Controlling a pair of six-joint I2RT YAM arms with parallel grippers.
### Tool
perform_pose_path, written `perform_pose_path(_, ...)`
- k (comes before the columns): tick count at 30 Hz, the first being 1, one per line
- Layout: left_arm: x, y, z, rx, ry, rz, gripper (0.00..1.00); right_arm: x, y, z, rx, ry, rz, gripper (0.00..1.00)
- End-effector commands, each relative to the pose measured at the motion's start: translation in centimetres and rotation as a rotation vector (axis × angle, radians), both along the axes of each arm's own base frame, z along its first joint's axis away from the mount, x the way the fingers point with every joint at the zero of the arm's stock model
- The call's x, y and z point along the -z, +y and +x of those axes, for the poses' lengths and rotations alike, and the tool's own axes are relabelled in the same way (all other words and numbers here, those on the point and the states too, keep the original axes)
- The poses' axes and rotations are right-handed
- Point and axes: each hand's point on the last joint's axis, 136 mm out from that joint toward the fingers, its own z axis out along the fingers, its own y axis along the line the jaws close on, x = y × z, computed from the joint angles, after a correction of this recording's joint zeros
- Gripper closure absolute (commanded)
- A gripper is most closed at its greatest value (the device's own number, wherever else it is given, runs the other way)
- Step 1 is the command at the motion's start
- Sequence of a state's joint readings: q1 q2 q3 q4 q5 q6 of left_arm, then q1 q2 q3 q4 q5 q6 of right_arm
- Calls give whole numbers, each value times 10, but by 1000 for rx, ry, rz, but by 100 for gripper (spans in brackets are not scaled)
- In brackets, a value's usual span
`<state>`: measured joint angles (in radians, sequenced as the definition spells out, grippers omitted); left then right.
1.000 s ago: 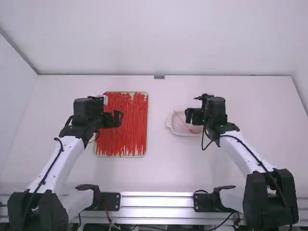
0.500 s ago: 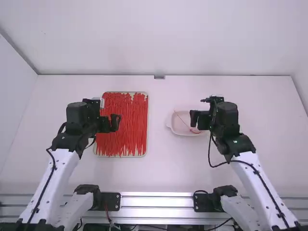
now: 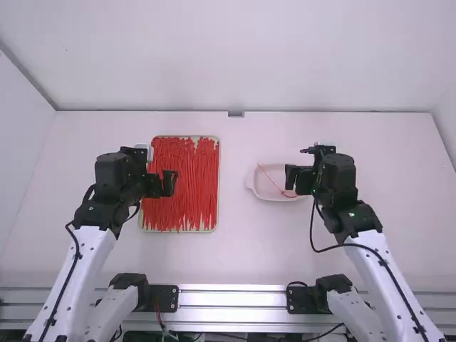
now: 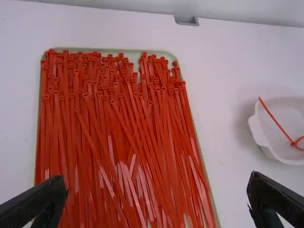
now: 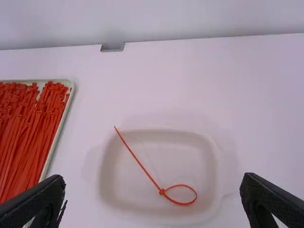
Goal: Fasten the cable tie
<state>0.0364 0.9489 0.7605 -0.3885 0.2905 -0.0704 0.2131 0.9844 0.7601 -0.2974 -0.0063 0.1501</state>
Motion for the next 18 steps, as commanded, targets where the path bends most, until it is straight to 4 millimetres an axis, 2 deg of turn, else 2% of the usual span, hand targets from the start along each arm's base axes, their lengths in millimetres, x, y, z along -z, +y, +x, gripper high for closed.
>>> perform_pose_path(1, -7, 0, 3, 15, -21, 13, 1, -10, 1, 6, 2, -21, -2, 2)
perform_pose_path(9, -11, -10, 1, 111, -55, 40, 1, -11, 1, 6, -2, -25, -7, 2)
perform_pose_path(18, -9, -8, 1, 104, -48, 44, 1, -11, 0, 6, 2, -24, -10, 2)
